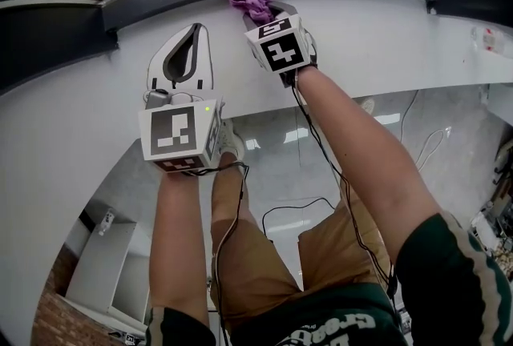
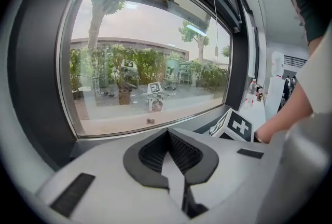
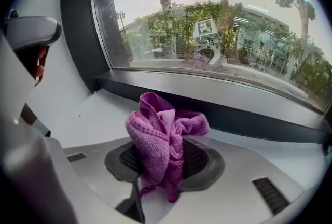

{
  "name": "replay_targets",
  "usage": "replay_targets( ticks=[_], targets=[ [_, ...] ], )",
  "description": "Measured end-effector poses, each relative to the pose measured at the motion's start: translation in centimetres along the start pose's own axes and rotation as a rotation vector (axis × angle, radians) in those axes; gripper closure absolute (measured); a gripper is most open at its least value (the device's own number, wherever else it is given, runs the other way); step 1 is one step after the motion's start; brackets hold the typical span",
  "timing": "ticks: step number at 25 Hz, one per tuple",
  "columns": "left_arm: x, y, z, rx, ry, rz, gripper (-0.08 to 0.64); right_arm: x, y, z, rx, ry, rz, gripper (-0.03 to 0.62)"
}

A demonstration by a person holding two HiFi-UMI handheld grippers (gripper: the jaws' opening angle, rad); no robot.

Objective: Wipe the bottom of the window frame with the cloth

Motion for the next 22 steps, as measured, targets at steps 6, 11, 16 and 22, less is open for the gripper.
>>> replay_targets(
  ticks=[6, 11, 16, 22],
  targets=[
    [-4.0, 1.7, 0.4, -0.001, 0.020, -0.039, 0.554, -3.4, -1.6, -1.9, -0.002, 0.003, -0.035, 0.425],
    [-7.2, 3.0, 0.7, 0.010, 0.040, -0.079, 0.554, -6.3, -3.0, -3.9, 0.001, 0.057, -0.059, 0.425],
    [-9.0, 4.1, 1.2, 0.012, 0.052, -0.100, 0.554, -9.3, -4.5, -5.8, 0.010, 0.106, -0.114, 0.425],
    [-11.3, 5.5, 1.8, 0.003, 0.063, -0.136, 0.554, -13.6, -6.3, -8.0, 0.004, 0.211, -0.196, 0.425]
  ],
)
Point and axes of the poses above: the fingertips, and each gripper's own axes: y backward along the fingers, x to its right, z out of its underside, the point moved 8 cm from there along y, backward along the fingers, and after that the axes turned 9 degrees about y, right-handed, at the moved point
